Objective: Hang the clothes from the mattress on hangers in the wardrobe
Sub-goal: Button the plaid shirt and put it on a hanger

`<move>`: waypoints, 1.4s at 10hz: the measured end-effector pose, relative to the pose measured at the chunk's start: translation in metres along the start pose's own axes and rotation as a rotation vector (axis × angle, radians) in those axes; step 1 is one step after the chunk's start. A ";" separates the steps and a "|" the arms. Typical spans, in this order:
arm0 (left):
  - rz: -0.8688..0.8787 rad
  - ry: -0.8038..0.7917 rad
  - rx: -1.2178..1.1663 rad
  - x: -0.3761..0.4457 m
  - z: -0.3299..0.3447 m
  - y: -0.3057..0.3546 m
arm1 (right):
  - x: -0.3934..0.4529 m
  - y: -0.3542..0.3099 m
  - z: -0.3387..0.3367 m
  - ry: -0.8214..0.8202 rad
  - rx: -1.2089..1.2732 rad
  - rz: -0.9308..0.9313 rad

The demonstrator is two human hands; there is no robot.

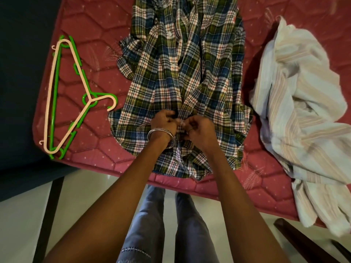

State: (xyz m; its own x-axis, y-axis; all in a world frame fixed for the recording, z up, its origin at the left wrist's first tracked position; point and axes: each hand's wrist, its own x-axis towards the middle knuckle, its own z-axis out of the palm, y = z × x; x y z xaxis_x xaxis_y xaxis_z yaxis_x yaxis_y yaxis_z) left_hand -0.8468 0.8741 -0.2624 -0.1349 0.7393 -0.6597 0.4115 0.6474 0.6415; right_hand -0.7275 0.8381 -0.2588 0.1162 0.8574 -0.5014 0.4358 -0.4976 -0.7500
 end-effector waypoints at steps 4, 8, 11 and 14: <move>0.447 -0.112 0.276 -0.016 -0.026 -0.020 | -0.015 0.015 -0.033 0.097 -0.119 -0.173; 0.303 -0.013 0.881 -0.008 -0.068 -0.083 | -0.035 0.079 -0.071 0.501 -0.079 -0.036; 0.268 -0.337 0.424 -0.022 -0.138 -0.023 | -0.051 0.003 -0.133 0.593 0.025 -0.292; -0.217 -0.240 0.978 -0.070 -0.105 -0.097 | -0.101 0.070 -0.082 -0.007 -1.139 0.041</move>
State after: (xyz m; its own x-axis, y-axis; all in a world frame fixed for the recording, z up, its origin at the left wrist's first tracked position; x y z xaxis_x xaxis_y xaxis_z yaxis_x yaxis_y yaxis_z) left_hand -0.9723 0.7788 -0.2368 -0.1543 0.4987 -0.8530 0.9679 0.2497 -0.0290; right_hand -0.6354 0.7276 -0.2248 0.1456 0.8410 -0.5211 0.9892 -0.1134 0.0932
